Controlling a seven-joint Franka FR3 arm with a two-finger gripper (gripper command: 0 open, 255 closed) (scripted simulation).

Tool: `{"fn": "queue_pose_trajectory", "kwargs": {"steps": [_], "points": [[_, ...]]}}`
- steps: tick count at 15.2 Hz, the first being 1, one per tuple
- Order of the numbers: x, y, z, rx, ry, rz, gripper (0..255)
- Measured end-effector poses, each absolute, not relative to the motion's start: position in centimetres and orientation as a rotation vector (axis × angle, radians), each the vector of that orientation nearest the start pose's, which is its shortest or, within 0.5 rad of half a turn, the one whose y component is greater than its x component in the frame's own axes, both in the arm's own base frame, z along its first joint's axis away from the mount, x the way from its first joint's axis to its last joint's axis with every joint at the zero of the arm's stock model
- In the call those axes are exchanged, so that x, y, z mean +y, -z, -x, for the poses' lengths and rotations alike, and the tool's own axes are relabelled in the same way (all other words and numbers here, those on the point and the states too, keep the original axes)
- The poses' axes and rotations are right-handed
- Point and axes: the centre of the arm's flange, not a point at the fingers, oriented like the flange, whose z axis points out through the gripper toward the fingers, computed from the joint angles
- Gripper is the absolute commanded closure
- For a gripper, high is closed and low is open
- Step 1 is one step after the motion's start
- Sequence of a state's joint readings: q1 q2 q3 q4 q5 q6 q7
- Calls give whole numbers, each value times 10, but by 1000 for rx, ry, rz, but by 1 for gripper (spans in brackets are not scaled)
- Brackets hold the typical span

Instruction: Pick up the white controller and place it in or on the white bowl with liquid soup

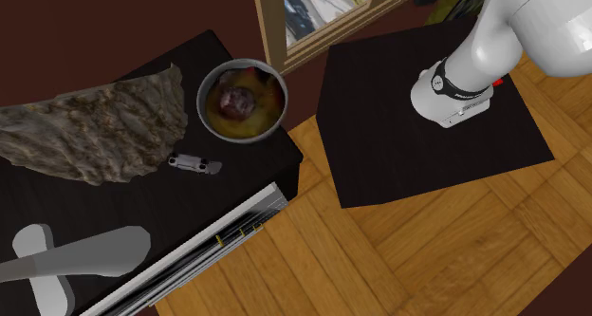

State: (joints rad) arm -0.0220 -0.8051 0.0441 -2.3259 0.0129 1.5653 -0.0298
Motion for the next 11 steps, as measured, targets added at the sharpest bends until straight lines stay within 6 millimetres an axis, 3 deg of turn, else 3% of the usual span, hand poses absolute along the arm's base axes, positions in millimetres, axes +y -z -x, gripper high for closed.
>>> {"fn": "queue_pose_trajectory", "kwargs": {"steps": [4,11], "points": [[20,-591,-321,-58,71,3163,0],[32,-532,-387,-44,86,3175,0]]}}
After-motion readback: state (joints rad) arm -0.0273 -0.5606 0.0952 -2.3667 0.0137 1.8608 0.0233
